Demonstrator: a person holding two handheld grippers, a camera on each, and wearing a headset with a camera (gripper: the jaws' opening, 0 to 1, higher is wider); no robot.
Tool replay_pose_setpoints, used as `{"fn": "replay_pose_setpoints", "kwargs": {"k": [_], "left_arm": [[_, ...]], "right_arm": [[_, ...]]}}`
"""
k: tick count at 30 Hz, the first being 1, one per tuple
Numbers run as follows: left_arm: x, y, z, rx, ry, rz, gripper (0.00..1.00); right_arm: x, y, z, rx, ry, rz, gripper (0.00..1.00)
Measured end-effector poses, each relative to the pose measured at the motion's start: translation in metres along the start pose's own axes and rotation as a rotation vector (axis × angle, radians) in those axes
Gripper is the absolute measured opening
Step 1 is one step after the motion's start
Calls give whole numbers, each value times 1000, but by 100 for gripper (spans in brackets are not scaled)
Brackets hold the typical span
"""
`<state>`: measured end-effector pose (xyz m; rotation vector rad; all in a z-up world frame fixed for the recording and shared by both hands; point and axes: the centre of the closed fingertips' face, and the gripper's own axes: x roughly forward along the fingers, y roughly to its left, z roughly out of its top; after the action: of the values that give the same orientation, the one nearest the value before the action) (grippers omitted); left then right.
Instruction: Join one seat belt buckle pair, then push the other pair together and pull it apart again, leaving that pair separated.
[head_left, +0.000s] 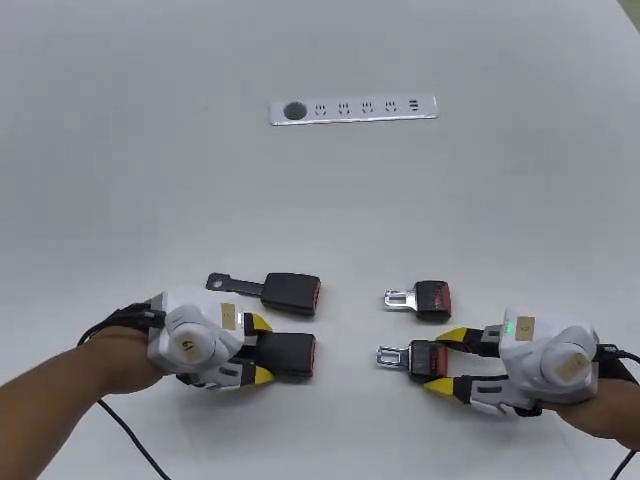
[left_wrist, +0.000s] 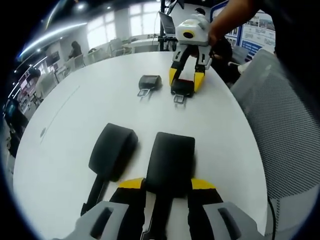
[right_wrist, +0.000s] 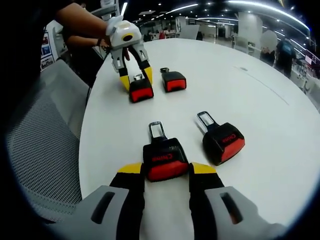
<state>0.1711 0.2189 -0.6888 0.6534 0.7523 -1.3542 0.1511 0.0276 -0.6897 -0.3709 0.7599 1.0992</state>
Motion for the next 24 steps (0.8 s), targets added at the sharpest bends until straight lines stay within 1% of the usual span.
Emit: {"fn": "replay_pose_setpoints", "kwargs": {"k": [4, 7, 9, 12, 18, 20, 24], "left_arm": [[0, 0, 0, -4, 12, 1, 33], [1, 0, 0, -15, 17, 2, 33], [1, 1, -2, -12, 20, 1, 33], [2, 1, -1, -14, 24, 1, 33], [2, 2, -2, -31, 38, 1, 33], [2, 1, 0, -26, 46, 1, 33], [2, 2, 0, -29, 47, 2, 33]], "right_arm": [[-1, 1, 2, -14, 10, 11, 33], [1, 1, 3, -30, 20, 29, 33], [2, 1, 3, -40, 26, 38, 33], [5, 4, 9, -51, 32, 50, 33], [12, 7, 17, -62, 26, 55, 33], [16, 9, 21, -65, 19, 56, 33], [21, 11, 25, -66, 12, 61, 33]]}}
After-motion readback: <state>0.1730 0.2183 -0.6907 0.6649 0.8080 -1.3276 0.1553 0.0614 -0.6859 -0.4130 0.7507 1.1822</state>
